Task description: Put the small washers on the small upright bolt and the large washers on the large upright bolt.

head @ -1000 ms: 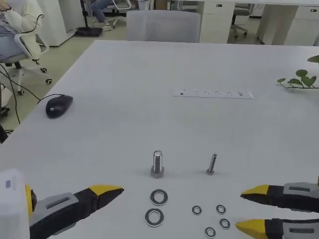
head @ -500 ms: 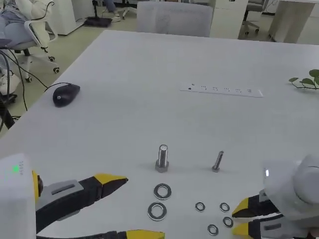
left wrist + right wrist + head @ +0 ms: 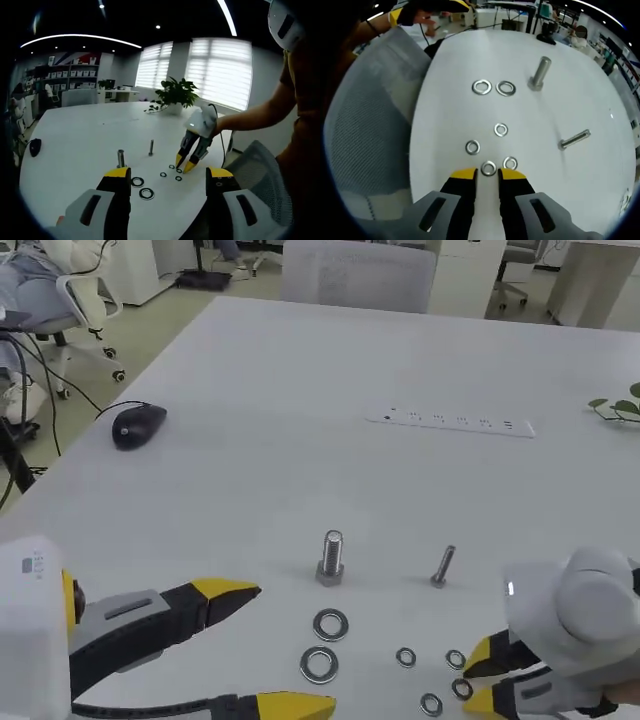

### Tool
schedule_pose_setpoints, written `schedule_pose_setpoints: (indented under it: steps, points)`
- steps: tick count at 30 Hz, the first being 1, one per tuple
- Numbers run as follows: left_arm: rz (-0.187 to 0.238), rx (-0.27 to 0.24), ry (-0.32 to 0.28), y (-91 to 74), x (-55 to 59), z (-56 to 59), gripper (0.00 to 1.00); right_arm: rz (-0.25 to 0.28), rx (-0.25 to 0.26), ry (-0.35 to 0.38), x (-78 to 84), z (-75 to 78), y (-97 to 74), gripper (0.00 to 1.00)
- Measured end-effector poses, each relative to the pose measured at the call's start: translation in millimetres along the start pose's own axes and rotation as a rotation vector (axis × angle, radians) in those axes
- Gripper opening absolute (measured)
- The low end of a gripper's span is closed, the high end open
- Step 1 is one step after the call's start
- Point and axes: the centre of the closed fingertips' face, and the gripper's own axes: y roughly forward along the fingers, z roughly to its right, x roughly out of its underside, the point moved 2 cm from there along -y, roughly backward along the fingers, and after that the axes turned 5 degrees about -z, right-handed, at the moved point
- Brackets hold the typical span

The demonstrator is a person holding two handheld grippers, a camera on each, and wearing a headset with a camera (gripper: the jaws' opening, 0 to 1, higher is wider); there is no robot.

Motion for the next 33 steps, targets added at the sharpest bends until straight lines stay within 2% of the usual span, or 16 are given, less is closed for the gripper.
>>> schedule_pose_setpoints:
  steps: [3, 8, 13, 21, 25, 29, 33]
  points:
    - [0.001, 0.001, -0.001, 0.2, -0.2, 0.1, 0.60, -0.023, -0.013, -0.016, -0.7, 0.9, 0.3, 0.18]
    - [0.009, 0.004, -0.001, 1.1, -2.4, 1.1, 0.60, -0.073, -0.031, -0.113, -1.6, -0.8, 0.8, 0.18]
    - [0.012, 0.009, 0.003, 2.2, -4.2, 2.4, 0.60, -0.092, -0.040, -0.154, -1.9, 2.0, 1.1, 0.15]
    - [0.017, 0.001, 0.010, 0.2, -7.5, 2.8, 0.60, -0.092, -0.043, -0.174, -1.5, 2.3, 0.4, 0.13]
    - [0.018, 0.002, 0.012, -0.2, -8.7, 4.6, 0.60, -0.091, -0.047, -0.157, -0.7, 3.6, -0.7, 0.12]
    - [0.016, 0.008, 0.016, -0.2, -9.9, 7.3, 0.60, -0.074, -0.062, -0.111, -1.2, 6.8, -12.2, 0.12]
    - [0.013, 0.013, 0.021, 0.2, -10.3, 9.0, 0.60, -0.060, -0.049, -0.105, -2.1, 10.5, -30.8, 0.12]
